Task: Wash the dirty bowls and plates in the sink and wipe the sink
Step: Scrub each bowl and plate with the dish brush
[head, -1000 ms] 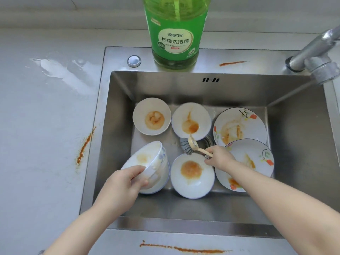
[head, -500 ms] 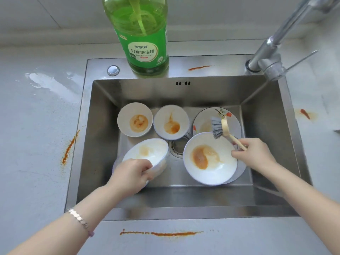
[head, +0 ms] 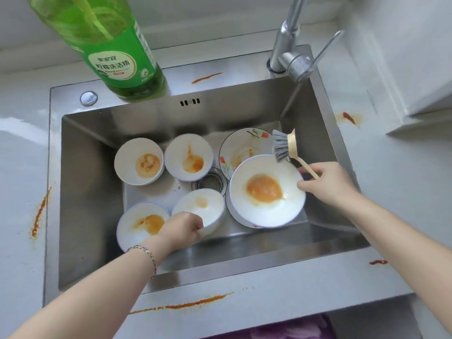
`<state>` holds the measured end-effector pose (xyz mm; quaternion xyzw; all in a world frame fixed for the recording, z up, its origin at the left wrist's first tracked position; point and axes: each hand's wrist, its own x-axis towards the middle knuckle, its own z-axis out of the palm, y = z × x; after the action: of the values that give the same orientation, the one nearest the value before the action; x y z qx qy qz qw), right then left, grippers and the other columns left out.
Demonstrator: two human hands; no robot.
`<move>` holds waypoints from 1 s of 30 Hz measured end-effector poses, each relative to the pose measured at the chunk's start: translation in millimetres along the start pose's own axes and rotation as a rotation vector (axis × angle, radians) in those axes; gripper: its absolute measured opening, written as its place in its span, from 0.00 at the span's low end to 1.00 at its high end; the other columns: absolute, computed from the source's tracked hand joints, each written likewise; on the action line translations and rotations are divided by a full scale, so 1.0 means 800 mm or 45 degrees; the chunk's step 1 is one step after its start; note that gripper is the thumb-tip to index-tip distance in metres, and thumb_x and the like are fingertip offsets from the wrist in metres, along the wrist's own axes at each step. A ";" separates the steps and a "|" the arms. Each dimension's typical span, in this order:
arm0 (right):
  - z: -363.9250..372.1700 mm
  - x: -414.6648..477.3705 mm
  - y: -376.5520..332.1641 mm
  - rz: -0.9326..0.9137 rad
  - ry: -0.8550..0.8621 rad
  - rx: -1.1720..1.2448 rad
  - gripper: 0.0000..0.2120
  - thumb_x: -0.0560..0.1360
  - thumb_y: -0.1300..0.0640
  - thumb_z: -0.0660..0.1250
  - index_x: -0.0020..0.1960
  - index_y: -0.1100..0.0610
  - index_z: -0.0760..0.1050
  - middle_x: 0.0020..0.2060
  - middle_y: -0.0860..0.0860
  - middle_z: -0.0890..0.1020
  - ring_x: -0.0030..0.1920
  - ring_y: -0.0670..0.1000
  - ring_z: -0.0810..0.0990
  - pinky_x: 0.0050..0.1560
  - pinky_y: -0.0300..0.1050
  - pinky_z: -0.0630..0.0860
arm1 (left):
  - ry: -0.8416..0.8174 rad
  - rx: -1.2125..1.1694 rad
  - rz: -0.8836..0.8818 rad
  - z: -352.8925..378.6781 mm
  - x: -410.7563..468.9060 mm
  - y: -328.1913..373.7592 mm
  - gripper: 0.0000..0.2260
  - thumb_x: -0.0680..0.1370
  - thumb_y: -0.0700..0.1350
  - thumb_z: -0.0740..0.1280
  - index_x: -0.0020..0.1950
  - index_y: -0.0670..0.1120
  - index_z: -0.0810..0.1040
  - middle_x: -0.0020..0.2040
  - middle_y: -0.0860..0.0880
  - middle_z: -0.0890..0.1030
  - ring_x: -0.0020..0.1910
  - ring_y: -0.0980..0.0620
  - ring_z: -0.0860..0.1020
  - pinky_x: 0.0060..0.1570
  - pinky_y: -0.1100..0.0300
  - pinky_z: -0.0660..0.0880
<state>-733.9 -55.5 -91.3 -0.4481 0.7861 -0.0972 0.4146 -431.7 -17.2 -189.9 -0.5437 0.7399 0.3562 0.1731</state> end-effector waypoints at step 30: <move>0.015 -0.088 -0.129 -0.124 -0.252 0.206 0.11 0.68 0.65 0.71 0.49 0.55 0.80 0.32 0.43 0.77 0.30 0.41 0.76 0.28 0.32 0.65 | 0.132 -2.138 -0.041 -0.126 -0.142 0.043 0.33 0.64 0.39 0.68 0.62 0.68 0.71 0.53 0.54 0.82 0.53 0.44 0.81 0.44 0.45 0.79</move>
<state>-642.4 -57.6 -5.0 -0.4583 0.7081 -0.1357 0.5198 -410.6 -6.7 -36.5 -0.5181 0.2281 0.7605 -0.3180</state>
